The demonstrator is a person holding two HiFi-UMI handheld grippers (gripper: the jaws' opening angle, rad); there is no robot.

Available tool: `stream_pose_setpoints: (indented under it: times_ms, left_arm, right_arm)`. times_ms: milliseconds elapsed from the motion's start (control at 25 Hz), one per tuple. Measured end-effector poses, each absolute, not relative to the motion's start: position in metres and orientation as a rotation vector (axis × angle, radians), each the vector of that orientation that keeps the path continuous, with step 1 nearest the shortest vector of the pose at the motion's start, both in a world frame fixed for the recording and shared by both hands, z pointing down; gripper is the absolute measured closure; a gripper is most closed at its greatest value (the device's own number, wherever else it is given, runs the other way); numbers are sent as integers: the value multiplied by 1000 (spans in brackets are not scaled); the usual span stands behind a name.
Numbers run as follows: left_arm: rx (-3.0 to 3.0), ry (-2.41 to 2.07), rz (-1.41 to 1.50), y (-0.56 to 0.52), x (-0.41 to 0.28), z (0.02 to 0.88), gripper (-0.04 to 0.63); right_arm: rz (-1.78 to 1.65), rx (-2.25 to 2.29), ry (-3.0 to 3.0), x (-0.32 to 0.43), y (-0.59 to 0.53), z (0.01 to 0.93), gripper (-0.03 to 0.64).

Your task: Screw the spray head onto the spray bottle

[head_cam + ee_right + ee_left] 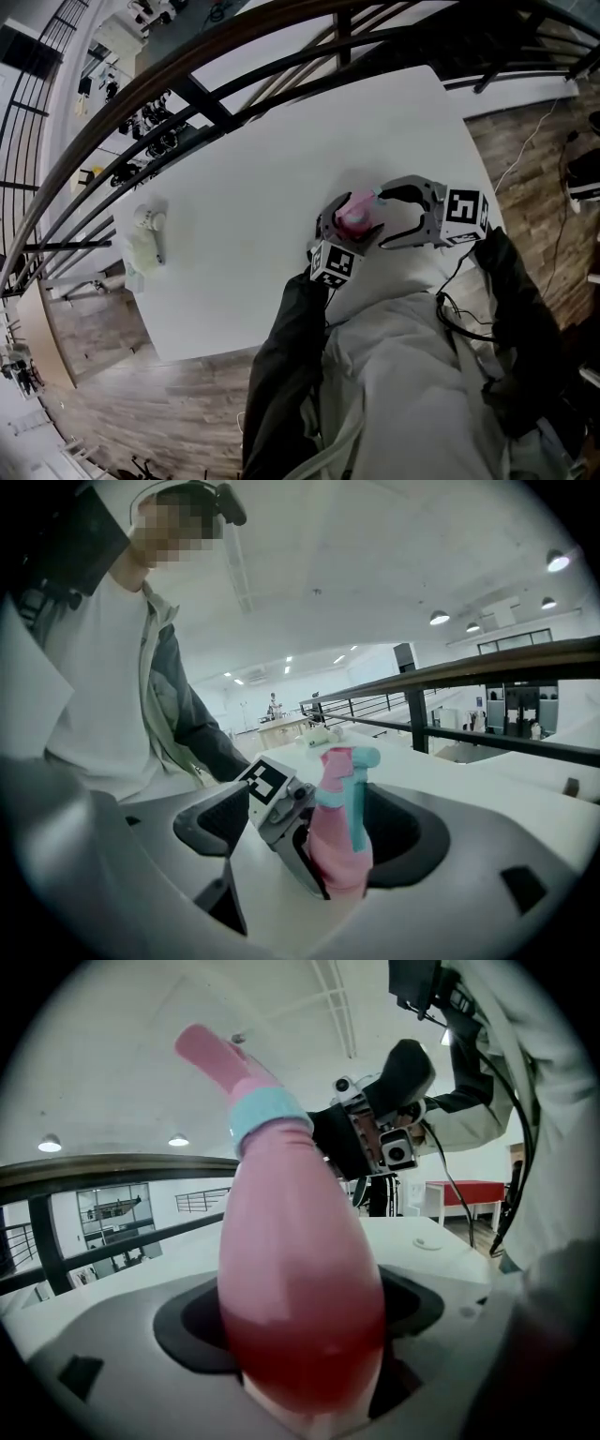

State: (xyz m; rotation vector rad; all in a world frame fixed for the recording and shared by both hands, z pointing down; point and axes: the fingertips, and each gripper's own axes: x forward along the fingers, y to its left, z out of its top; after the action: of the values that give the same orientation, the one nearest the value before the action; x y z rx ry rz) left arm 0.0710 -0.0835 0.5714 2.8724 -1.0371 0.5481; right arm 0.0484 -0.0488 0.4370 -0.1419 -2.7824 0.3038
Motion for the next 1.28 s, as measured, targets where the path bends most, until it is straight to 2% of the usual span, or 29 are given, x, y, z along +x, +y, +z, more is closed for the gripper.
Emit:
stream_pose_setpoints:
  times_ms: [440,560,720,880,1080,1120,1160,1200,1280]
  left_arm:
    - [2871,-1060,556,-82,73,572,150]
    - [2876,-1039,548,-82,72,573,150]
    - [2930,-936,575,-77,76,573,150]
    - [3007,-795,627,-66,85,575,150]
    - [3015,-765,615,-63,89,573,150]
    - [3010,-766,604,-63,89,573,150]
    - [3002,-770,589,-63,90,572,150]
    - [2994,-778,575,-65,89,572,150]
    - [2985,-792,572,-66,89,572,150]
  right_arm:
    - [240,-206,-2776,27,17,437,239]
    - [287,-10,-2887,48,-12,410,239]
    - [-59,215,-2698,60,-63,416,238]
    - [-285,-157,-2489,25,-64,436,238]
    - [-259,-437,-2336,3,-42,454,245]
    - [-230,-412,-2351,3,-41,454,318]
    - [-202,-358,-2387,4,-42,453,458]
    - [-178,-286,-2425,6,-45,451,495]
    - [-138,-128,-2459,9,-49,448,512]
